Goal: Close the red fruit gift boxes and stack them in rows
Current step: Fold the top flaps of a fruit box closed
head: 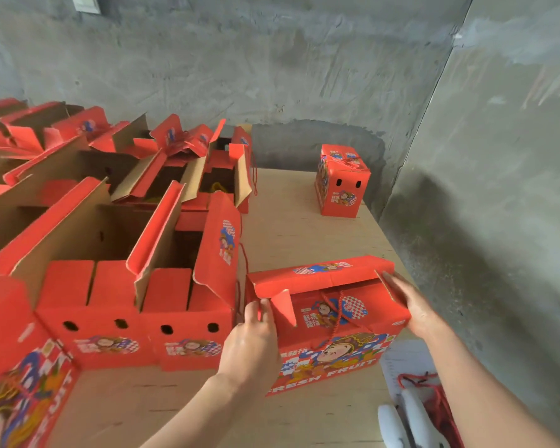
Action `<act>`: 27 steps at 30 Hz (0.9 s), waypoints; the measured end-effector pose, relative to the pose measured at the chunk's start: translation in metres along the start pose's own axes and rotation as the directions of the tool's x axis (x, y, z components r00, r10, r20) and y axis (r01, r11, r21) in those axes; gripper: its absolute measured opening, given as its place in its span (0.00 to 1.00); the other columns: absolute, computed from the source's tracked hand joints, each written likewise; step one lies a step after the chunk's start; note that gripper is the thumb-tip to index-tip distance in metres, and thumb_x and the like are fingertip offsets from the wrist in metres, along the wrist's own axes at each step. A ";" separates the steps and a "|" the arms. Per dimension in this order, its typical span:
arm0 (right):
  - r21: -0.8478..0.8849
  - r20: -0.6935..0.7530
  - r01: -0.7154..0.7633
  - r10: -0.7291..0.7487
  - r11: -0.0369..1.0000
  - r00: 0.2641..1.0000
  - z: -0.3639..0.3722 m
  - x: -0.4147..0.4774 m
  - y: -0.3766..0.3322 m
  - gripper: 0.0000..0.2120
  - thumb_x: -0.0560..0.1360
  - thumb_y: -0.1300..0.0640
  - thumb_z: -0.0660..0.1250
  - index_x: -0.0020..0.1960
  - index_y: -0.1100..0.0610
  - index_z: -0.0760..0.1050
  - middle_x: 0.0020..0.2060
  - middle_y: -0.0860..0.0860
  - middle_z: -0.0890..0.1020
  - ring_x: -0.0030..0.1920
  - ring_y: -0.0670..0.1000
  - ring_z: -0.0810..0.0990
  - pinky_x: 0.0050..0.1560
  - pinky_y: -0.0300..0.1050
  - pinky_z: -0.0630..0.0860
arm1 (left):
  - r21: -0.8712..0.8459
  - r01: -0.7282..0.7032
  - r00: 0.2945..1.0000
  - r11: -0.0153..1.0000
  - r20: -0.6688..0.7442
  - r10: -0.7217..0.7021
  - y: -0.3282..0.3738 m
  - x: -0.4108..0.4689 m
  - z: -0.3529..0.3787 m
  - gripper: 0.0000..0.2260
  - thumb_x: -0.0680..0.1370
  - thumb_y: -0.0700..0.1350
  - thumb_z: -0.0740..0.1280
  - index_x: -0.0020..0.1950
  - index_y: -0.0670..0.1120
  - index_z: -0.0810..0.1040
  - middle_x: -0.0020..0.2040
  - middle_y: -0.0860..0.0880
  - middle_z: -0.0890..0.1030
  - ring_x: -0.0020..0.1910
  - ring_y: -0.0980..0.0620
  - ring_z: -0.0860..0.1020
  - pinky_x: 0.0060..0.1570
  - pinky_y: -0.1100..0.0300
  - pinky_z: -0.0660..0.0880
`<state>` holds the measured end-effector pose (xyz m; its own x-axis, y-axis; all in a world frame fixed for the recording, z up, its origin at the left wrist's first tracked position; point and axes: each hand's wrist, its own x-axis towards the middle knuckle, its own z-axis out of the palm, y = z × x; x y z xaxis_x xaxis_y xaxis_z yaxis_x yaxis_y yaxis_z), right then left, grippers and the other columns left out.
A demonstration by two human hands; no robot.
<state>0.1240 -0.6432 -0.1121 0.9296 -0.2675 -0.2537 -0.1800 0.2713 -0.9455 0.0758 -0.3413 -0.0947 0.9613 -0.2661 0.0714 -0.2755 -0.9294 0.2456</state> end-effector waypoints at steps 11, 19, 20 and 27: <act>-0.090 0.016 -0.070 0.071 0.994 0.997 0.004 -0.031 0.008 0.17 0.68 0.51 0.68 0.56 0.52 0.77 0.43 0.56 0.85 0.39 0.53 0.85 0.36 0.45 0.81 | 0.108 -0.285 0.957 0.952 -0.022 0.289 -0.030 -0.019 -0.023 0.19 0.74 0.56 0.60 0.59 0.45 0.70 0.55 0.47 0.75 0.52 0.46 0.77 0.46 0.57 0.71; -0.089 0.011 -0.098 0.100 0.991 0.995 0.004 -0.043 0.009 0.13 0.70 0.53 0.68 0.55 0.52 0.78 0.43 0.56 0.85 0.39 0.54 0.85 0.36 0.46 0.81 | 0.015 -0.409 0.879 0.913 -0.261 0.398 -0.033 -0.038 -0.019 0.23 0.51 0.59 0.79 0.32 0.43 0.78 0.27 0.48 0.75 0.20 0.49 0.75 0.17 0.66 0.67; -0.096 0.015 -0.099 0.101 0.990 0.995 0.006 -0.043 0.009 0.12 0.72 0.53 0.67 0.55 0.51 0.78 0.44 0.56 0.85 0.40 0.54 0.85 0.37 0.46 0.81 | 0.010 -0.403 0.880 0.915 -0.270 0.391 -0.034 -0.037 -0.017 0.24 0.52 0.59 0.79 0.33 0.42 0.78 0.28 0.48 0.75 0.20 0.49 0.75 0.17 0.65 0.67; -0.178 0.030 -0.088 0.094 0.980 0.995 0.004 -0.041 0.009 0.12 0.70 0.51 0.69 0.54 0.46 0.78 0.46 0.55 0.85 0.43 0.56 0.83 0.47 0.52 0.79 | -0.316 -0.261 0.931 0.912 -0.332 0.151 -0.032 -0.051 0.016 0.26 0.69 0.55 0.64 0.58 0.37 0.76 0.50 0.43 0.75 0.44 0.44 0.77 0.41 0.51 0.76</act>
<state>0.0856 -0.6260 -0.1095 0.9176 -0.2130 -0.3356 -0.3152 0.1244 -0.9408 0.0356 -0.3021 -0.1211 0.8530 -0.3033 0.4247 -0.5025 -0.6972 0.5113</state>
